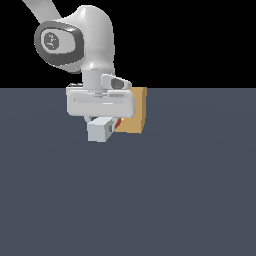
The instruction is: Insert the peg into the horizontal hole in a box.
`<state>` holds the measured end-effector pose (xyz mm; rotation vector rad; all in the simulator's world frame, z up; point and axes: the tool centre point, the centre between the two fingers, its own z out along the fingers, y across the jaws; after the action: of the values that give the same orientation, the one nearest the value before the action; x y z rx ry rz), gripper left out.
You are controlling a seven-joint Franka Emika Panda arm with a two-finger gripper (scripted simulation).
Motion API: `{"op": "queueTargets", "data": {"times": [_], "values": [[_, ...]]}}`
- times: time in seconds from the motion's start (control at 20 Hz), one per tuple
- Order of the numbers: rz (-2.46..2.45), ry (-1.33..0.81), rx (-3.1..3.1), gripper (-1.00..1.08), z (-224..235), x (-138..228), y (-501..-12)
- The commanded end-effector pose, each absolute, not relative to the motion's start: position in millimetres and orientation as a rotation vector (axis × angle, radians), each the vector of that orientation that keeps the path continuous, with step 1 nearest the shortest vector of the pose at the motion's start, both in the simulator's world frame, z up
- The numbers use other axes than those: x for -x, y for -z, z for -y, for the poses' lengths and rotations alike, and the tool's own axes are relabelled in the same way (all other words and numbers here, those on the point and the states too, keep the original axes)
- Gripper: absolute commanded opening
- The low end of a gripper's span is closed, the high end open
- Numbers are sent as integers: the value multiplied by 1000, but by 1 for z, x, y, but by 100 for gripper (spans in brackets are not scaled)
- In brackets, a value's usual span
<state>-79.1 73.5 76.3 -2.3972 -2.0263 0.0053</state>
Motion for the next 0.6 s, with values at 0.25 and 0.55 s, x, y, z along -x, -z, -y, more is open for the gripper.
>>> {"op": "queueTargets", "data": {"times": [0.25, 0.55], "values": [[1966, 0, 2451, -100, -91, 82, -85], [1958, 0, 2457, -100, -94, 81, -85]]}}
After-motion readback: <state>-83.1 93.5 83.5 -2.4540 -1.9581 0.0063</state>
